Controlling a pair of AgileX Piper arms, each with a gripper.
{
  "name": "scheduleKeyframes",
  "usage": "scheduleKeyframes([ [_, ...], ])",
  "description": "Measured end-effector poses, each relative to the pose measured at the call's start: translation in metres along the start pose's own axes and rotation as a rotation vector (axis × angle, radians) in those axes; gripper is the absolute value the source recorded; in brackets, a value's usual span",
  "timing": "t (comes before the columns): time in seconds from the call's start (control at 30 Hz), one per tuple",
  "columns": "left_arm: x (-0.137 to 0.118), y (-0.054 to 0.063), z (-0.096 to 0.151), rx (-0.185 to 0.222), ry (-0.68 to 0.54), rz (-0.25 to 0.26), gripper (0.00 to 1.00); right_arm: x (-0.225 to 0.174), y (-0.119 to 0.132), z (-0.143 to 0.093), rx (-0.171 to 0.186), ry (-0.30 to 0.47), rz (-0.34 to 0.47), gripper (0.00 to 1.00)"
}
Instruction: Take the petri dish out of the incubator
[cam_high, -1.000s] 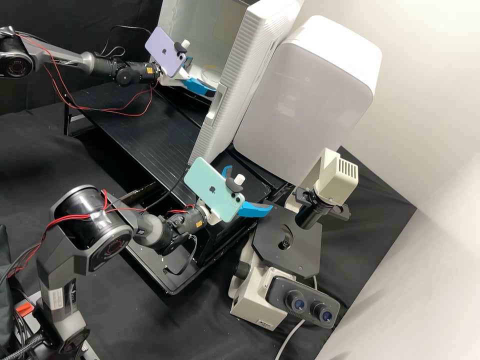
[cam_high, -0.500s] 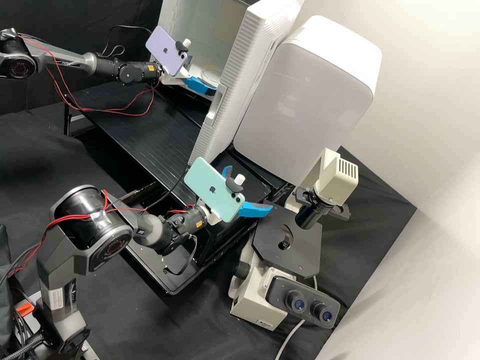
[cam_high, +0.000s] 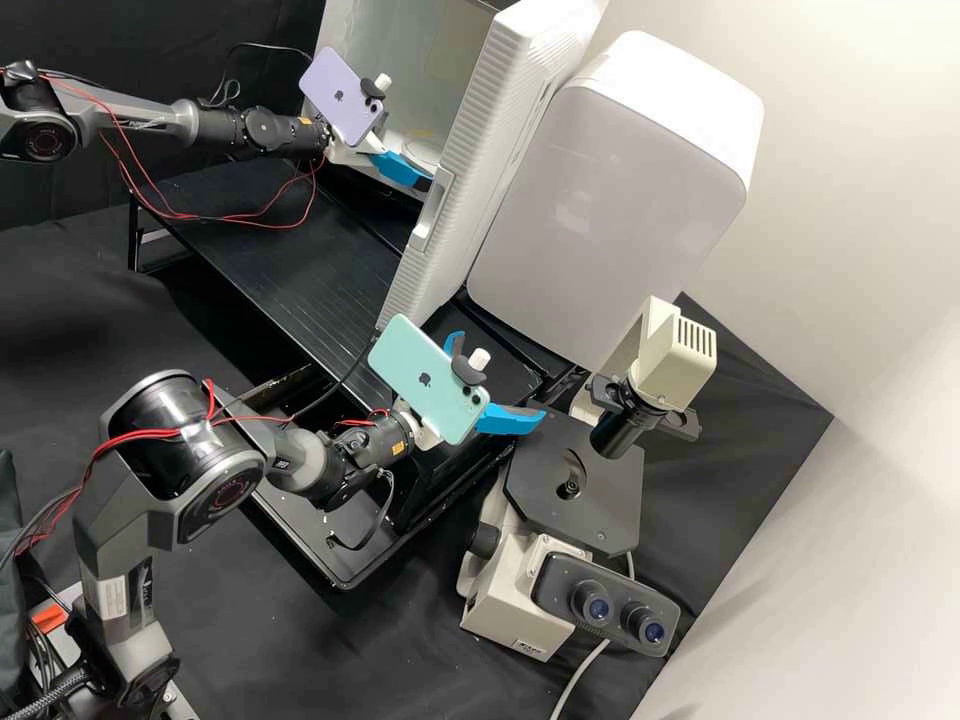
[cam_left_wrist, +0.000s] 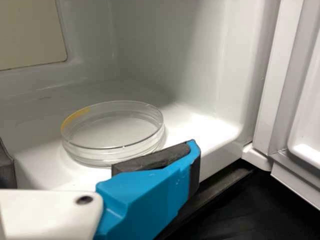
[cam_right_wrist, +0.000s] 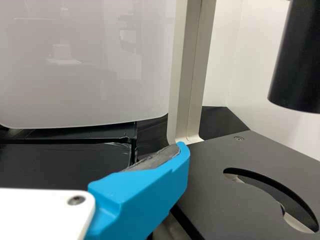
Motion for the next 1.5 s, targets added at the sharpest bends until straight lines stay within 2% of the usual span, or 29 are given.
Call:
scheduleKeyframes([
  [0.07,0.001,0.001,0.000,-0.011,0.000,-0.001,1.00,0.000,0.000,0.000,0.000,0.000,0.000,1.00],
  [0.23,0.001,0.002,0.002,-0.009,-0.011,0.000,1.00,0.000,0.000,0.000,0.000,0.000,0.000,1.00],
  [0.33,0.001,-0.003,0.002,-0.006,-0.014,-0.005,1.00,0.000,0.000,0.000,0.000,0.000,0.000,1.00],
  [0.5,-0.003,-0.010,0.001,-0.008,-0.013,0.018,1.00,0.000,0.000,0.000,0.000,0.000,0.000,1.00],
  [0.53,-0.005,-0.011,0.002,0.003,-0.019,0.017,1.00,0.000,0.000,0.000,0.000,0.000,0.000,1.00],
  [0.67,-0.015,-0.010,0.004,-0.026,-0.038,0.020,1.00,0.000,0.000,0.000,0.000,0.000,0.000,1.00],
  [0.77,-0.023,-0.008,0.007,-0.073,-0.057,0.016,1.00,0.000,0.000,0.000,0.000,0.000,0.000,1.00],
  [0.87,-0.027,-0.009,0.010,-0.085,-0.070,0.008,1.00,0.000,0.000,0.000,0.000,0.000,0.000,1.00],
  [0.97,-0.029,-0.005,0.011,-0.099,-0.075,0.015,1.00,0.000,0.000,0.000,0.000,0.000,0.000,1.00],
  [1.5,-0.034,0.020,0.015,-0.122,-0.091,0.078,1.00,0.000,0.000,0.000,0.000,0.000,0.000,1.00],
])
